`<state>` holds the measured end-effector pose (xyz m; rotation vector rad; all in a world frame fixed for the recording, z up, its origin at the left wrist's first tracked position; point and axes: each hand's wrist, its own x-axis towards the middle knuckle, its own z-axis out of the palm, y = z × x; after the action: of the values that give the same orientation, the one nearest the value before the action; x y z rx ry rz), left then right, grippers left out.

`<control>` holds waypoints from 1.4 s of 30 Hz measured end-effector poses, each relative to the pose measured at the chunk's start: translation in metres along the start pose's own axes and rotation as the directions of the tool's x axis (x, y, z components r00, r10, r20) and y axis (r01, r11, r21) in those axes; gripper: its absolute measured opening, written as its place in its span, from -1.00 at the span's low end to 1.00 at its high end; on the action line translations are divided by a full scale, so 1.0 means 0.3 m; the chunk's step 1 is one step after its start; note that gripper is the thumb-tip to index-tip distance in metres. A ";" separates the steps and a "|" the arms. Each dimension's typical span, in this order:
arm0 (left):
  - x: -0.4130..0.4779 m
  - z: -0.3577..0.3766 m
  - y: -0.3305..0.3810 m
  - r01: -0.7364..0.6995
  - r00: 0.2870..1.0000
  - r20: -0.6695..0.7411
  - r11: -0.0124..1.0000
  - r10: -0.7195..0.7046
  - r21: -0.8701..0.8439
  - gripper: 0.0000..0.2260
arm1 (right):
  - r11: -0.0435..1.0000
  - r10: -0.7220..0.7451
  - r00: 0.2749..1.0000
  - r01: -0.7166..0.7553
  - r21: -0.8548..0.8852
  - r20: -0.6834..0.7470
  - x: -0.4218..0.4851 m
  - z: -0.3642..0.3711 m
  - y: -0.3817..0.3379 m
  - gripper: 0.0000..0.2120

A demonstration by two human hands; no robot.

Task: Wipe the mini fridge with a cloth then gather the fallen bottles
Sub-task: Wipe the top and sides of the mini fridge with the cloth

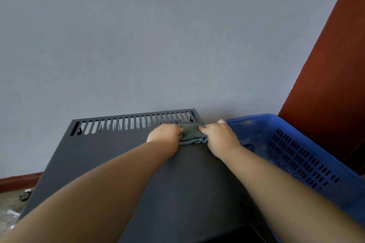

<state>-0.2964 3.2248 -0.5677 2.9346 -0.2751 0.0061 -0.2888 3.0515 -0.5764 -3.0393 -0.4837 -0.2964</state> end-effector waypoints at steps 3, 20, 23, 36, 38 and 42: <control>0.096 0.006 -0.034 0.032 0.998 -0.046 0.999 -0.032 0.004 -0.80 | 0.999 0.031 1.000 -0.031 -0.021 0.001 0.122 0.024 -0.009 -0.59; 0.085 0.047 -0.091 0.098 0.993 -0.061 0.994 -0.100 -0.040 -0.79 | 0.994 0.099 0.993 -0.102 0.043 0.061 0.110 -0.028 -0.121 -0.60; -0.002 0.029 -0.083 0.083 0.996 -0.035 0.996 -0.084 -0.032 -0.79 | 0.993 0.103 0.991 -0.108 0.055 0.089 0.042 -0.040 -0.146 -0.63; -0.456 -0.043 -0.151 -0.069 0.998 0.007 0.997 0.069 -0.017 -0.78 | 0.996 -0.080 0.985 0.073 0.050 0.156 -0.278 -0.157 -0.326 -0.72; -0.514 -0.040 -0.178 -0.108 0.994 0.004 0.994 0.108 -0.026 -0.76 | 0.989 -0.146 0.978 0.142 0.035 0.149 -0.334 -0.176 -0.353 -0.71; -0.612 -0.063 -0.251 -0.285 0.942 -0.207 0.956 0.266 -0.068 -0.66 | 0.971 -0.237 0.964 0.238 0.007 0.125 -0.381 -0.185 -0.391 -0.51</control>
<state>-0.4626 3.3346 -0.5675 2.7465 -0.6333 0.3104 -0.4421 3.1238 -0.5423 -3.0204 -0.8601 -0.1162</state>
